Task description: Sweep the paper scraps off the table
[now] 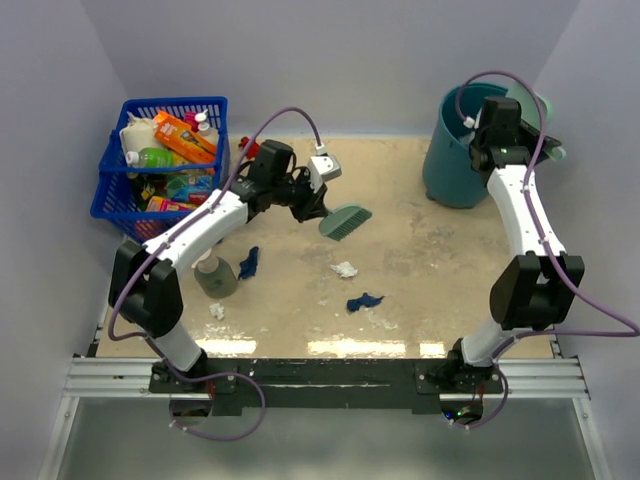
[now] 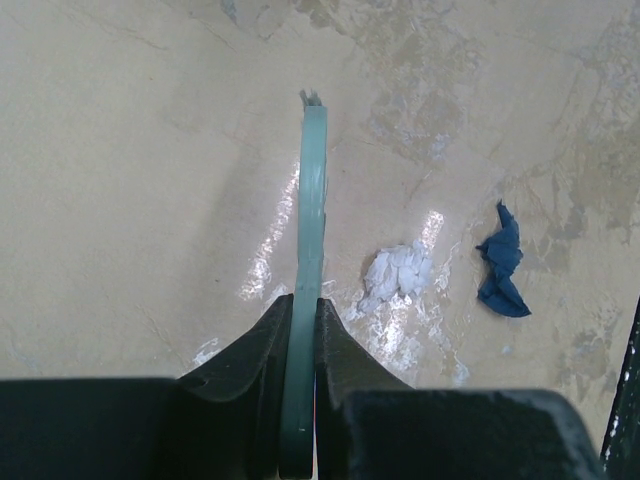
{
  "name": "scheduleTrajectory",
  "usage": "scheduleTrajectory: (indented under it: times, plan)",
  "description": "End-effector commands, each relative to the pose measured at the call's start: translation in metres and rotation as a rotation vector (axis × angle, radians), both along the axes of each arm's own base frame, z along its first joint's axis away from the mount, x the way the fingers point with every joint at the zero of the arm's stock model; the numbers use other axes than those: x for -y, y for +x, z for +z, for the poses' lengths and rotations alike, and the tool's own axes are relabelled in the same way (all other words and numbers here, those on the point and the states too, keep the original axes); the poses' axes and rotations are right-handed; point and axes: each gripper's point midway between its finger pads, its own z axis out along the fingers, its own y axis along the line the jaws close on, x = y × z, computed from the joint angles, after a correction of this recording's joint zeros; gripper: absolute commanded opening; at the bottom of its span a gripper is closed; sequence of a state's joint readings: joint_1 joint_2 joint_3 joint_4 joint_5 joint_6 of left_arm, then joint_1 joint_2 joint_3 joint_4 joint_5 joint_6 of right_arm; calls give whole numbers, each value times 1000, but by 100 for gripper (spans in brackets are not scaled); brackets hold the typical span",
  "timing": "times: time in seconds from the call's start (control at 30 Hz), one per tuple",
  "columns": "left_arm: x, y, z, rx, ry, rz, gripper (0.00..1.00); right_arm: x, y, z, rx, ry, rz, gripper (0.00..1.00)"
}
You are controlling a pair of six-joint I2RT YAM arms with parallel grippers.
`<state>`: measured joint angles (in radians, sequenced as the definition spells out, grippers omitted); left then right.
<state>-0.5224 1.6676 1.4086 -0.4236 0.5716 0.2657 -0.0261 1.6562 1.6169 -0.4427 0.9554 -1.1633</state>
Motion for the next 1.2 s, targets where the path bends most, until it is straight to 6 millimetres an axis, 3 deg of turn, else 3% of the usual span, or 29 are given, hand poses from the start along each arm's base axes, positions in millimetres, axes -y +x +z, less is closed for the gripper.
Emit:
scheduleTrajectory:
  times: [0.0,0.1,0.4,0.53,0.6,0.7,0.87,1.03,1.13,1.17]
  plan:
    - [2,-1,32,120,-20,-35,0,7,-14,79,215,-111,-69,0]
    - [4,0,29,108,-20,-38,0,7,-17,64,173,-75,-89,0]
    - [9,5,29,98,-31,-39,0,3,-20,68,258,-38,-49,0]
    - [9,6,26,92,-30,-37,0,-10,-16,65,324,101,8,0]
    - [11,6,27,91,-32,-37,0,-23,-13,61,377,225,59,0]
    - [13,8,26,81,-37,-35,0,-62,-10,53,382,333,168,0]
    - [19,10,36,85,-67,-48,0,-129,-6,50,406,673,423,0]
    - [17,8,40,97,-51,-71,0,-182,-30,12,225,921,596,0]
    - [10,4,30,86,-7,-75,0,-192,-56,-36,29,972,604,0]
    - [8,3,27,84,8,-73,0,-192,-68,-65,-98,961,615,0]
